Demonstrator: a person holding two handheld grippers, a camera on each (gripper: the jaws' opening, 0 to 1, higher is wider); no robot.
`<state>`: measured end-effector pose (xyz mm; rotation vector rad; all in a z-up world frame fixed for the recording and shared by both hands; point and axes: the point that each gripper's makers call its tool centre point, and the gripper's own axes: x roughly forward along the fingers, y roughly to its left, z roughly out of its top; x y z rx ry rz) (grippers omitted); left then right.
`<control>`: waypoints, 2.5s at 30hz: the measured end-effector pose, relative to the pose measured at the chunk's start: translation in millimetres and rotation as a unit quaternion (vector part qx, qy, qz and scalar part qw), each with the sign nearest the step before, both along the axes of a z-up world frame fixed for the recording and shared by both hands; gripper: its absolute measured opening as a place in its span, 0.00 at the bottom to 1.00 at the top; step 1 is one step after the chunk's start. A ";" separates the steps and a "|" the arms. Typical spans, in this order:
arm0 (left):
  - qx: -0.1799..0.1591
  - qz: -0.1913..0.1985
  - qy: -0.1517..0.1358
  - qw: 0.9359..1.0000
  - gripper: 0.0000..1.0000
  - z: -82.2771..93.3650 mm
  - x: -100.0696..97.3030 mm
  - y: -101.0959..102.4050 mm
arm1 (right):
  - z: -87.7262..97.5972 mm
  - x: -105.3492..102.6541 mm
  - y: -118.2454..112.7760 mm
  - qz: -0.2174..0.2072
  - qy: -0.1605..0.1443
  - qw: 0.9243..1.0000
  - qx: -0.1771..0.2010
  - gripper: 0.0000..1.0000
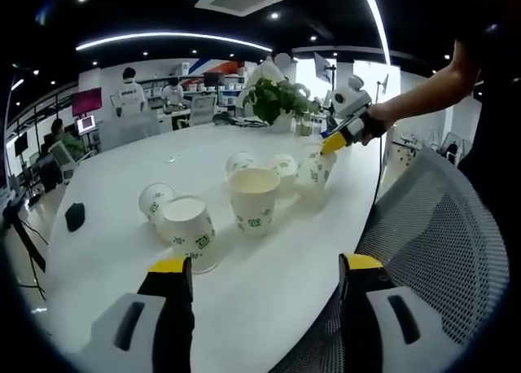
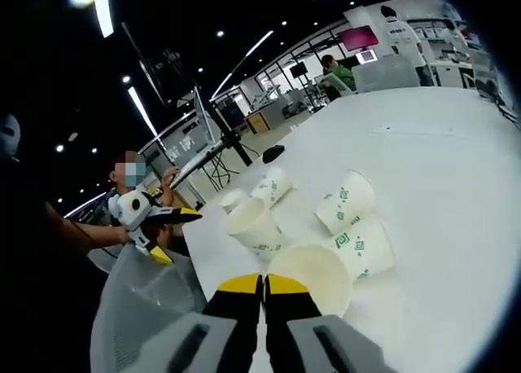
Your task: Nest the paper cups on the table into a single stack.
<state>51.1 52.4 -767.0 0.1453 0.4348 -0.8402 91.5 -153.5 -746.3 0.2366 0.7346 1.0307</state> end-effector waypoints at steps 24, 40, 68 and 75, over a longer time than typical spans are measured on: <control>-0.001 0.001 -0.004 1.000 0.73 0.5 1.3 0.4 | 42.4 4.2 7.1 0.027 -0.075 0.997 -0.010 0.00; 0.001 0.006 -0.012 1.000 0.80 2.8 3.6 2.4 | 89.6 8.6 27.4 0.102 -0.171 0.978 -0.066 0.00; 0.011 0.013 -0.020 1.000 0.80 1.7 5.4 6.0 | 98.2 6.0 86.4 0.182 -0.207 0.956 -0.097 0.00; 0.012 0.012 -0.019 1.000 0.80 1.4 4.9 6.0 | 86.6 6.4 98.0 0.193 -0.207 0.952 -0.115 0.00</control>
